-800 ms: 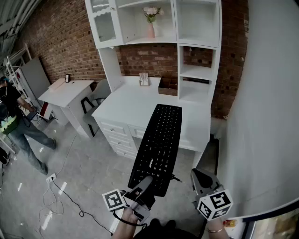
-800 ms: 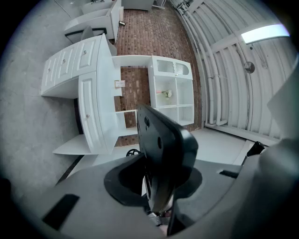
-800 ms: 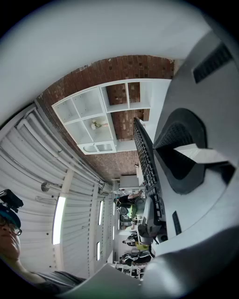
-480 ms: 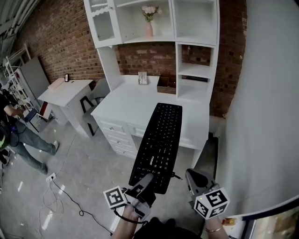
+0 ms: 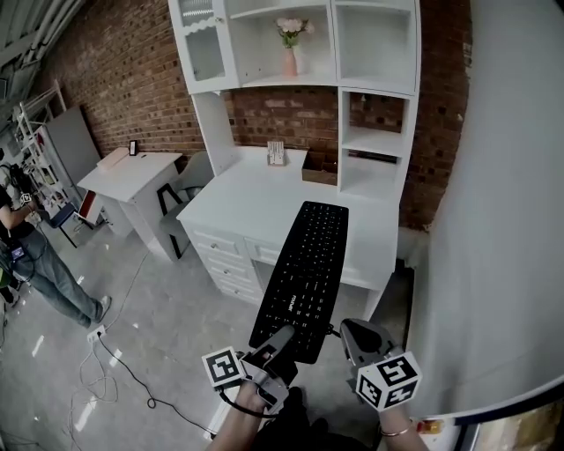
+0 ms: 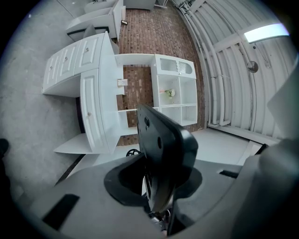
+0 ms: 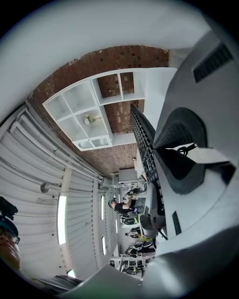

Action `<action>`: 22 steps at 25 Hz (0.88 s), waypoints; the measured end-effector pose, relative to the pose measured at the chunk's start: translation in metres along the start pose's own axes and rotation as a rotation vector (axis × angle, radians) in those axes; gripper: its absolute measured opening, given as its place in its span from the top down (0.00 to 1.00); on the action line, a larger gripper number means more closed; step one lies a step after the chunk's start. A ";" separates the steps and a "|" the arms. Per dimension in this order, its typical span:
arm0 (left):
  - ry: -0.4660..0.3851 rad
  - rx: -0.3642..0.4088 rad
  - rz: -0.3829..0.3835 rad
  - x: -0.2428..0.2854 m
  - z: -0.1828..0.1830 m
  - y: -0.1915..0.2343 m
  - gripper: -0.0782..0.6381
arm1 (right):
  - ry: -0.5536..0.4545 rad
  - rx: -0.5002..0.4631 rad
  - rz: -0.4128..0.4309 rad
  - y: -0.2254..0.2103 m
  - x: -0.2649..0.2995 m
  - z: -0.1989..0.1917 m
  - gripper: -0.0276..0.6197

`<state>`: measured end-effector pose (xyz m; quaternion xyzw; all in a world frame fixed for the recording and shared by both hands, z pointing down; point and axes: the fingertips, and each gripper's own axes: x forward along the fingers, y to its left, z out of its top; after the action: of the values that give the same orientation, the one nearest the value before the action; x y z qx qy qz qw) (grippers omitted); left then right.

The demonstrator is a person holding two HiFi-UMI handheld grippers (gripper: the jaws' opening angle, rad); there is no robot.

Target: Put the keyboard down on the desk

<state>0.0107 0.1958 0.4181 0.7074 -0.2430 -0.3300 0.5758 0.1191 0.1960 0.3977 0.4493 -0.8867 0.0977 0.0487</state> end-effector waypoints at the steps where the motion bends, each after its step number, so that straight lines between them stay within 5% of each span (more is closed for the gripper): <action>1: 0.000 0.002 0.002 0.001 0.002 0.001 0.76 | 0.001 -0.008 0.000 0.000 0.002 0.001 0.95; 9: -0.003 0.000 -0.006 0.014 0.030 0.030 0.76 | 0.012 -0.035 -0.007 -0.013 0.036 -0.014 0.95; 22: 0.042 -0.046 0.008 0.112 0.162 0.076 0.76 | 0.066 -0.008 -0.025 -0.084 0.199 0.014 0.95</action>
<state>-0.0331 -0.0079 0.4519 0.6999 -0.2261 -0.3181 0.5982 0.0692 -0.0120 0.4292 0.4567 -0.8793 0.1084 0.0810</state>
